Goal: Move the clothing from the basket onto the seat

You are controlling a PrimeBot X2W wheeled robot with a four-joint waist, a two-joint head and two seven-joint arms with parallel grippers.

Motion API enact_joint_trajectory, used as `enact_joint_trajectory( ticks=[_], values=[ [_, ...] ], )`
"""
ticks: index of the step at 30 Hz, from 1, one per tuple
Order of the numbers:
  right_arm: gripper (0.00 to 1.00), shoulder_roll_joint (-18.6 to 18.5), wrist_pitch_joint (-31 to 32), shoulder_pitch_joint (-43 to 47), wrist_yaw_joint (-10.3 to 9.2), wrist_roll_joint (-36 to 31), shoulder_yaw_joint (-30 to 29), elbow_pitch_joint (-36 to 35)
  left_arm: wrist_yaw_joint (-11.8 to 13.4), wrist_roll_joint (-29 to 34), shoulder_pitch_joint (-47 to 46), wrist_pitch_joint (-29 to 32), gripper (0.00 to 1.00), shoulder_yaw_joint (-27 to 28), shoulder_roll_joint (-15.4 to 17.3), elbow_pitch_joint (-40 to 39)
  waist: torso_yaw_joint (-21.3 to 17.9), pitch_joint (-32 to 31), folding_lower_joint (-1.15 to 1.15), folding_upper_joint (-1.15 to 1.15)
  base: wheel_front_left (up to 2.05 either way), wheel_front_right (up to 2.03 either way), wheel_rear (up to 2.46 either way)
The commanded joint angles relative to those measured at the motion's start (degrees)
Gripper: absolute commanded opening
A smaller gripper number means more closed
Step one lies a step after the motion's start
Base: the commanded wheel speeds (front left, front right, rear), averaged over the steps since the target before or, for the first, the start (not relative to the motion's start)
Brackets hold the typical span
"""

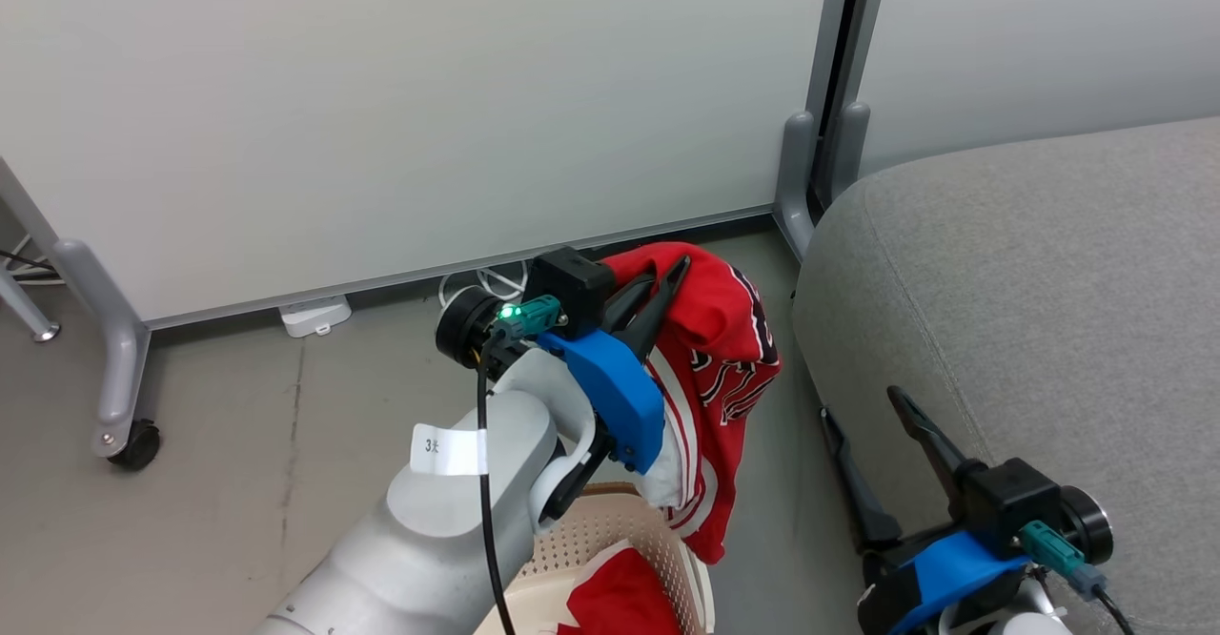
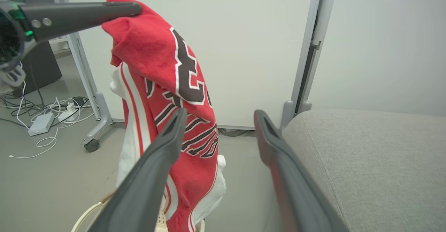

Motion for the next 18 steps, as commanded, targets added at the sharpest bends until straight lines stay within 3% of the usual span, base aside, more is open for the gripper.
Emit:
enact_joint_trajectory(
  ticks=[1, 9, 18],
  values=[
    [1.00, -0.1, 0.3, 0.0, 0.01, -0.2, 0.5, 0.1, 0.2, -0.3, -0.2, -0.5, 0.00, -0.3, 0.0, -0.1, -0.2, 0.1, 0.00, 0.00, 0.00, 0.00, 0.00],
    [1.00, -0.1, 3.3, -4.8, 0.01, -2.0, 3.6, 4.2, 0.6, -1.9, -0.7, -1.2, 0.00, -1.9, 0.0, -0.3, -0.3, 0.4, 0.00, 0.00, 0.00, 0.00, 0.00],
    [1.00, -0.1, 4.0, -13.4, 0.01, -2.7, 6.7, 15.4, 1.1, -3.8, -1.1, -1.7, 0.00, -3.6, 0.1, -0.6, 0.9, 0.8, 0.00, 0.00, 0.00, 0.00, 0.00]
  ],
)
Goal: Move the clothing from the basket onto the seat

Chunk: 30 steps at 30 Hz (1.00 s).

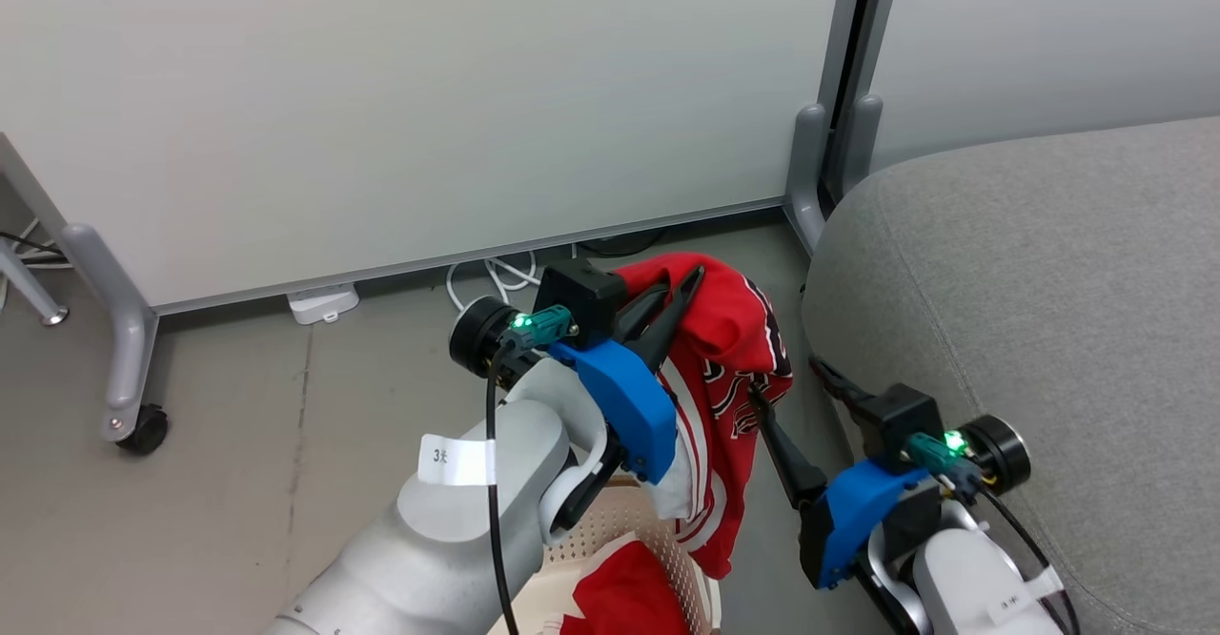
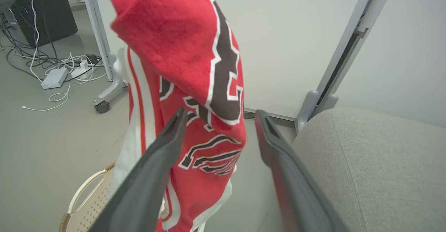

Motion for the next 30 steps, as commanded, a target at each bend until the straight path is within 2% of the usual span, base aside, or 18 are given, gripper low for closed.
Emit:
enact_joint_trajectory(
  ticks=[1, 11, 18, 24, 25, 26, 27, 30],
  values=[
    [1.00, -0.1, -0.6, -1.7, 0.01, -0.5, 0.4, 1.7, 0.4, -0.4, -1.1, -0.4, 0.00, -0.2, 0.1, -0.1, 0.2, 0.1, 0.00, 0.00, 0.00, 0.00, 0.00],
    [1.00, -0.1, -4.5, -10.6, 0.01, -0.4, 3.9, 14.0, 0.7, -1.6, -1.6, -1.0, 0.00, -2.2, 0.1, -0.1, 0.8, 0.7, 0.00, 0.00, 0.00, 0.00, 0.00],
    [1.00, -0.2, -6.5, -16.8, 0.01, 2.0, 9.2, 23.2, 0.8, -2.6, -2.4, -1.2, 0.00, -3.5, 0.1, -0.1, 1.0, 1.1, 0.00, 0.00, 0.00, 0.00, 0.00],
    [1.00, -0.1, -8.6, -20.4, 0.01, 5.6, 11.5, 29.3, 0.9, -3.2, -2.8, -1.3, 0.00, -4.8, 0.1, -0.6, 1.1, 1.2, 0.00, 0.00, 0.00, 0.00, 0.00],
    [0.53, -0.1, -8.9, -20.8, 0.01, 6.7, 12.1, 29.8, 1.0, -3.5, -2.8, -1.3, 0.00, -5.0, 0.1, -0.7, 1.1, 1.2, 0.00, 0.00, 0.00, 0.00, 0.00],
    [0.24, -0.1, -9.2, -21.1, 0.01, 7.7, 12.7, 30.3, 1.0, -3.6, -2.9, -1.3, 0.00, -5.1, 0.1, -0.7, 1.1, 1.2, 0.00, 0.00, 0.00, 0.00, 0.00],
    [0.00, -0.1, -9.5, -21.4, 0.01, 8.4, 13.3, 30.6, 1.1, -3.7, -2.9, -1.4, 0.00, -5.3, 0.1, -0.6, 1.1, 1.2, 0.00, 0.00, 0.00, 0.00, 0.00],
    [0.00, -0.1, -10.2, -21.5, 0.01, 11.0, 14.9, 31.4, 1.3, -4.0, -3.2, -1.6, 0.00, -5.5, 0.1, -0.3, 1.0, 1.2, 0.00, 0.00, 0.00, 0.00, 0.00]
  ],
)
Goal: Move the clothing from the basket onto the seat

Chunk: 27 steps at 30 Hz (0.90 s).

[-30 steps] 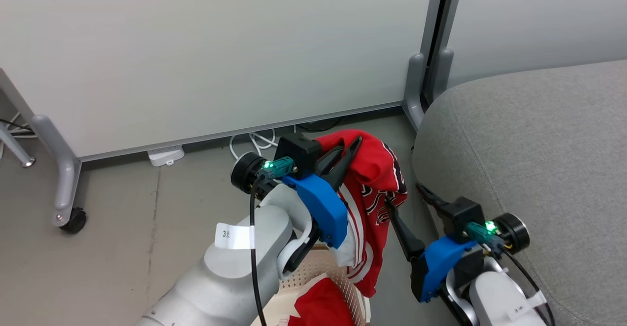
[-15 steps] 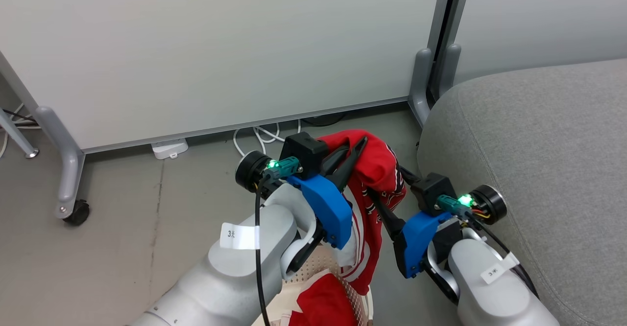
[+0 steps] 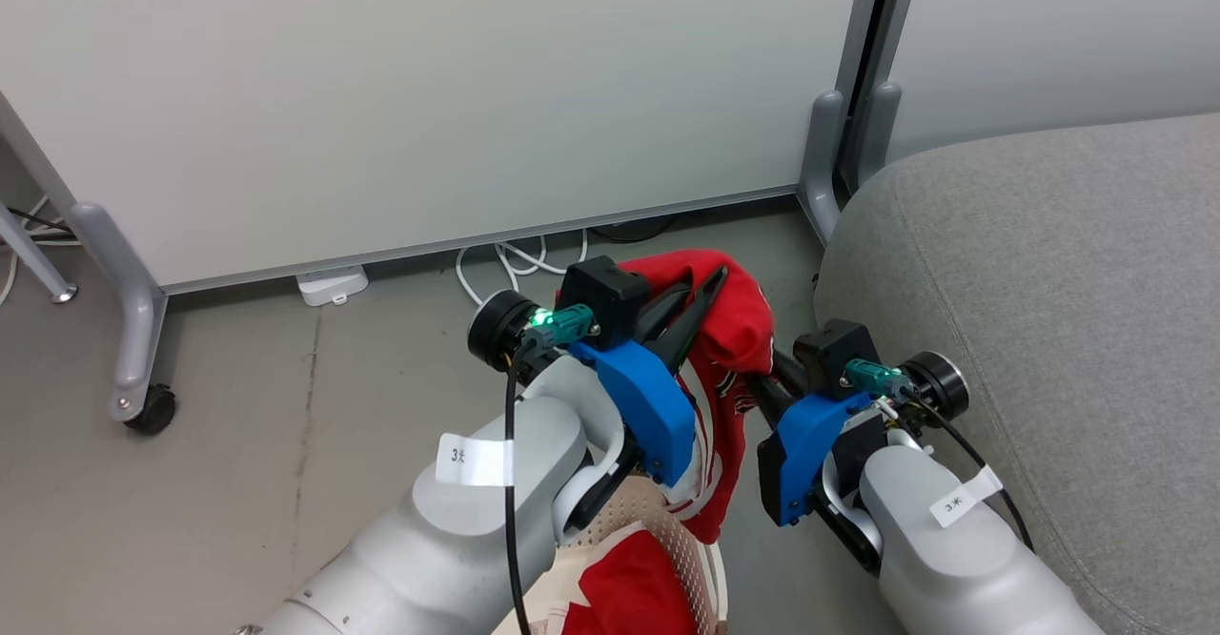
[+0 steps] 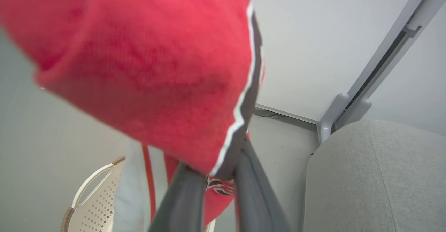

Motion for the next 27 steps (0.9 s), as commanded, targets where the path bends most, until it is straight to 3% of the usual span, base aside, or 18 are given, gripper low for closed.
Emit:
enact_joint_trajectory(
  ticks=[1, 16, 17, 18, 21, 22, 24, 25, 27],
  values=[
    [0.00, -0.1, -0.7, -0.5, 0.01, 1.3, 0.9, 0.4, 0.4, -0.4, -1.0, -0.6, 0.00, -0.2, 0.0, 0.2, -0.1, 0.0, 0.00, 0.00, 0.00, 0.00, 0.00],
    [0.00, -0.1, -2.3, -2.2, 0.01, 5.0, 4.0, 3.4, 1.0, -1.4, -1.2, -1.6, 0.00, -0.5, 0.0, 1.6, -1.0, 0.1, 0.00, 0.00, 0.00, 0.00, 0.00],
    [0.00, -0.1, -2.4, -2.3, 0.01, 5.1, 4.0, 3.6, 1.1, -1.6, -1.2, -1.6, 0.10, -0.5, 0.0, 1.6, -1.0, 0.1, 0.00, 0.00, 0.00, 0.00, 0.00],
    [0.00, -0.1, -2.4, -2.4, 0.01, 5.2, 4.0, 3.7, 1.2, -1.7, -1.2, -1.7, 0.35, -0.4, 0.0, 1.7, -1.0, 0.1, 0.00, 0.00, 0.00, 0.00, 0.00],
    [0.00, -0.1, -2.4, -2.7, 0.01, 5.3, 4.0, 3.8, 1.4, -1.8, -0.7, -1.9, 0.50, -0.2, 0.0, 1.8, -1.0, 0.2, 0.00, 0.00, 0.00, 0.00, 0.00],
    [0.00, -0.1, -2.4, -2.8, 0.01, 5.3, 3.9, 3.8, 1.5, -1.7, -0.2, -2.1, 0.67, 0.0, 0.0, 1.9, -1.0, 0.2, 0.00, 0.00, 0.00, 0.00, 0.00],
    [0.00, -0.1, -2.5, -2.8, 0.01, 5.2, 3.5, 3.5, 1.7, -1.4, 0.8, -2.2, 0.91, 0.5, 0.3, 1.8, -0.9, 0.2, 0.00, 0.00, 0.00, 0.00, 0.00],
    [0.00, -0.1, -2.5, -2.7, 0.01, 5.1, 3.3, 3.2, 2.0, -1.1, 1.3, -2.3, 0.99, 1.1, 0.6, 1.5, -0.9, 0.2, 0.00, 0.00, 0.00, 0.00, 0.00],
    [0.00, -0.4, -2.5, -2.4, 0.01, 4.9, 2.9, 2.5, 2.6, -0.5, 2.6, -2.5, 1.00, 2.2, 1.4, 0.6, -0.9, 0.2, 0.00, 0.00, 0.00, 0.00, 0.00]
  ],
)
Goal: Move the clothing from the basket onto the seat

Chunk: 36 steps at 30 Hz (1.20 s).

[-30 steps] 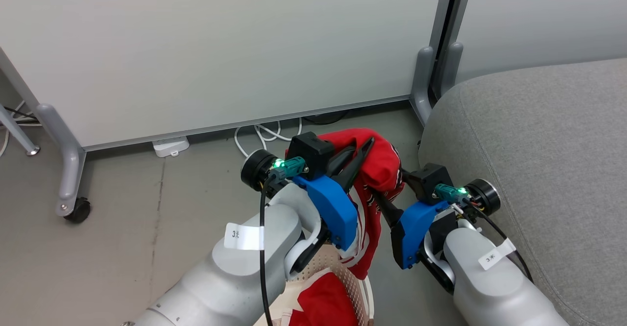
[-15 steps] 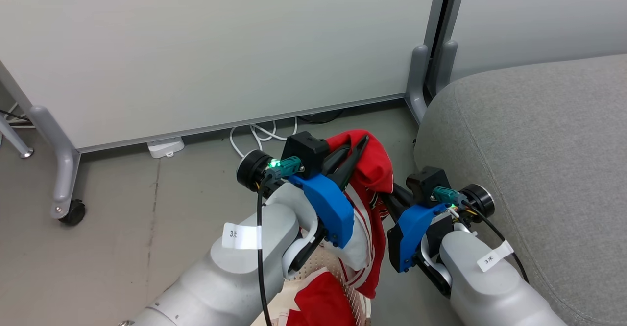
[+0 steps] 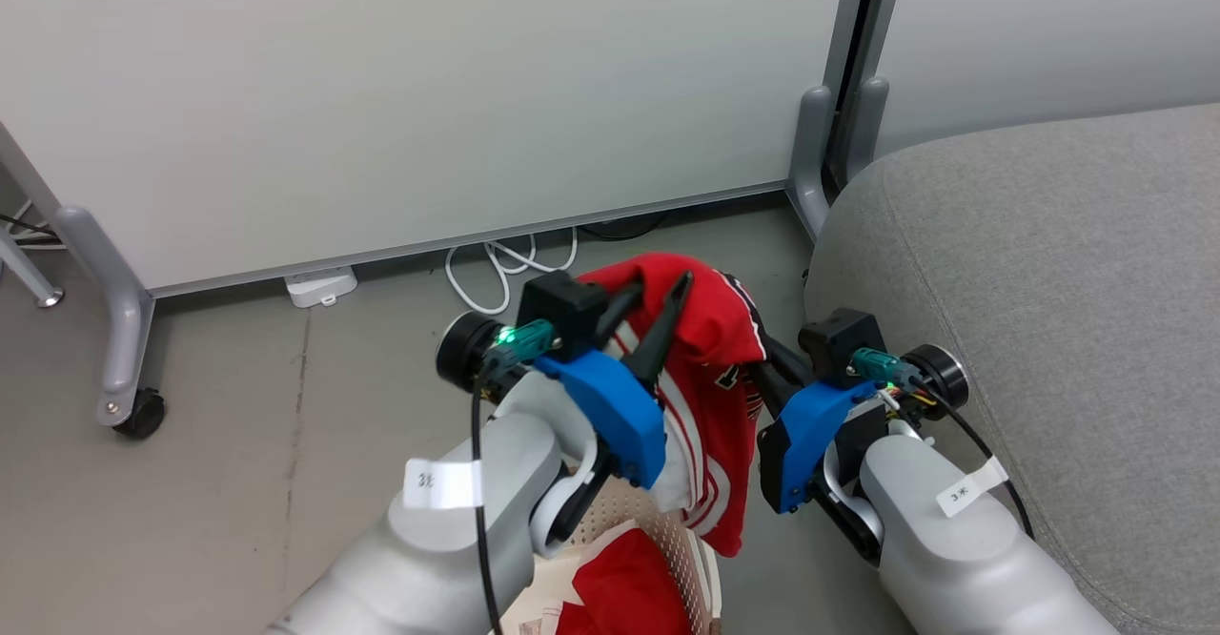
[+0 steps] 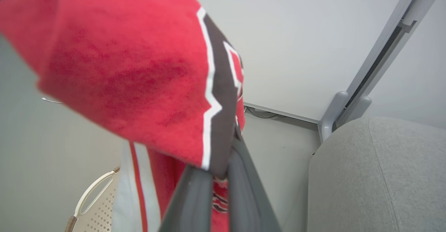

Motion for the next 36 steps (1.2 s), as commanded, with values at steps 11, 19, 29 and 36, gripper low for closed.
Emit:
enact_joint_trajectory(
  ticks=[11, 19, 29, 36],
  values=[
    [0.00, -1.1, -0.3, 1.6, 0.01, -1.4, -2.7, -3.4, 3.2, 12.2, 17.0, -0.3, 1.00, 14.8, 6.6, -16.1, -0.4, 0.4, 0.00, 0.00, 0.00, 0.00, 0.00],
    [0.00, -1.1, -0.3, 2.6, 0.01, -2.1, -3.6, -4.5, 0.9, 21.0, 27.8, -0.3, 1.00, 24.7, 7.2, -22.7, -0.9, 0.4, 0.00, 0.00, 0.00, 0.00, 0.00],
    [0.00, -0.9, -0.3, 3.2, 0.01, -2.4, -4.1, -5.3, -3.1, 29.8, 37.0, -0.3, 1.00, 34.4, 6.6, -27.6, -1.7, 0.3, 0.00, 0.00, 0.00, 0.00, 0.00],
    [0.00, -1.3, -0.3, 3.5, 0.01, -2.5, -4.7, -5.7, -4.7, 32.5, 40.2, -0.3, 1.00, 38.9, 4.3, -28.0, -1.9, 0.3, 0.00, 0.00, 0.00, 0.00, 0.00]
  ],
)
